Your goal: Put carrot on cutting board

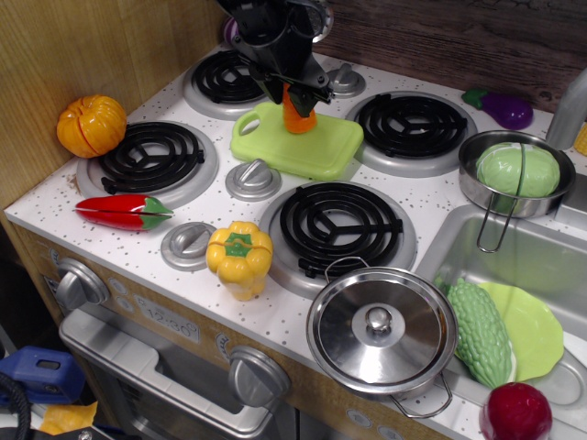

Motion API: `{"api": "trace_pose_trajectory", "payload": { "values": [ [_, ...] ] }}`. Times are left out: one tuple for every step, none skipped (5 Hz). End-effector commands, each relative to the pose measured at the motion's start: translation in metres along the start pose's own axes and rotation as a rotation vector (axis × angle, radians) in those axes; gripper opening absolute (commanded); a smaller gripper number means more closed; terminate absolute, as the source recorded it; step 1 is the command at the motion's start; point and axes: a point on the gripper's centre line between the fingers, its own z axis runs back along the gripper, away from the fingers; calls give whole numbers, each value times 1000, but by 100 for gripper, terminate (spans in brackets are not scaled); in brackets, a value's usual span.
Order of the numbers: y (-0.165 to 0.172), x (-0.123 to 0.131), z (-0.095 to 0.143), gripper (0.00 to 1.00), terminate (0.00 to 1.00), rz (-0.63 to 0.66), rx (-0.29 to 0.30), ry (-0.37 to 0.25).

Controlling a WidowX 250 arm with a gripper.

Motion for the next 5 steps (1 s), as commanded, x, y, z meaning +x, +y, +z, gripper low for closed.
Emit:
{"api": "trace_pose_trajectory", "payload": {
  "values": [
    [1,-1,12,100,0,12,15,-20],
    [-1,-5,13,100,0,8,9,-16],
    [0,-5,11,100,0,-1,-5,-33],
    [0,-5,11,100,0,-1,-5,-33],
    [0,-5,11,100,100,-1,-5,-33]
  ]
}}
